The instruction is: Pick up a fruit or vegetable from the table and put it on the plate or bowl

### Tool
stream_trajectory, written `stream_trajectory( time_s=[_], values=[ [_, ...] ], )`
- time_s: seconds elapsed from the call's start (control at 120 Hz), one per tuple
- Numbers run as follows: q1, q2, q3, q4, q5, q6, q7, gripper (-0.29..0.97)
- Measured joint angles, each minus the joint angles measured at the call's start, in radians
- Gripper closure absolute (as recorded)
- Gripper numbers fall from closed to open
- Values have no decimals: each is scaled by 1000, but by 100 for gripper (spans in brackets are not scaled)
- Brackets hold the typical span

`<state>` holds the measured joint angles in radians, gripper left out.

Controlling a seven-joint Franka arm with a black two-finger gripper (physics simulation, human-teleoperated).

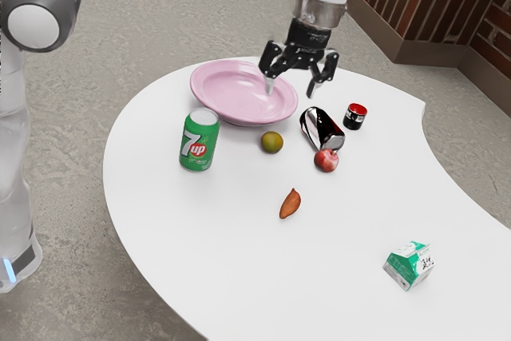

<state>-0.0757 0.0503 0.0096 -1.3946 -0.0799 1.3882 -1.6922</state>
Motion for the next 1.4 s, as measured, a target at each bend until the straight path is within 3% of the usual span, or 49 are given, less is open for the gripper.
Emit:
stream_trajectory(
  time_s=[0.225,0.367,0.45,0.542,0.767,0.85,0.967,1.15,1.3,1.4],
  values=[
    [45,-6,-40,38,-25,0,-208,0],
    [-32,-8,-51,39,-69,-3,-177,0],
    [-91,85,-45,40,-131,-3,-98,0],
    [-75,143,-46,47,-169,-1,38,0],
    [-78,196,-43,-23,-136,73,393,0],
    [-82,179,-20,-140,-163,143,500,0],
    [-74,62,15,-339,-197,262,627,0],
    [-75,64,22,-367,-211,358,785,1],
    [-4,71,23,-367,-213,393,885,1],
    [-6,81,21,-366,-211,406,940,1]
  ],
)
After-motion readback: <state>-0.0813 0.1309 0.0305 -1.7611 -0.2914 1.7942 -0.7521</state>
